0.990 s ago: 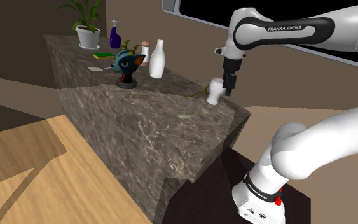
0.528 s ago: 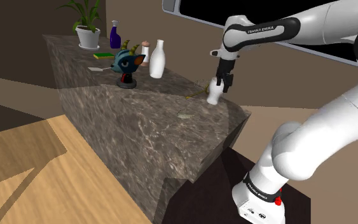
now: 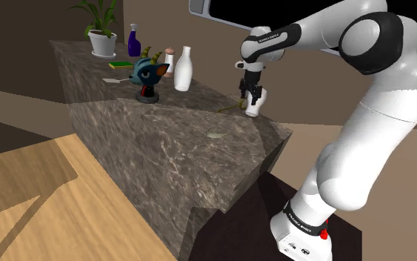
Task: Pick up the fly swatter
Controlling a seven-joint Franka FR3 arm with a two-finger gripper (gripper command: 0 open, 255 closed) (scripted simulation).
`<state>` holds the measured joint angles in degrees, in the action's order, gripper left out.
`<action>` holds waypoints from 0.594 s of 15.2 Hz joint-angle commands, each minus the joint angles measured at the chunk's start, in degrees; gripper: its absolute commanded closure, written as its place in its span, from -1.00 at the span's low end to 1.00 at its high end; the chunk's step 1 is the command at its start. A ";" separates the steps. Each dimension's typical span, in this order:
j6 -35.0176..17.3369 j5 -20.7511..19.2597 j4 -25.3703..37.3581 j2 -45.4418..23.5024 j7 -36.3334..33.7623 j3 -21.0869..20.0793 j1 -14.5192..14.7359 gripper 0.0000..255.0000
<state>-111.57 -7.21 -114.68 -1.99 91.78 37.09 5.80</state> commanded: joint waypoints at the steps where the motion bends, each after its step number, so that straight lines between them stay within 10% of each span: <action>1: -0.63 3.67 4.35 -5.78 7.49 0.49 -1.07 -1.00; 9: -1.98 11.03 13.82 -18.36 20.22 -2.18 -5.66 -1.00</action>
<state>-113.12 3.42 -101.06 -19.65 111.67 35.10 0.35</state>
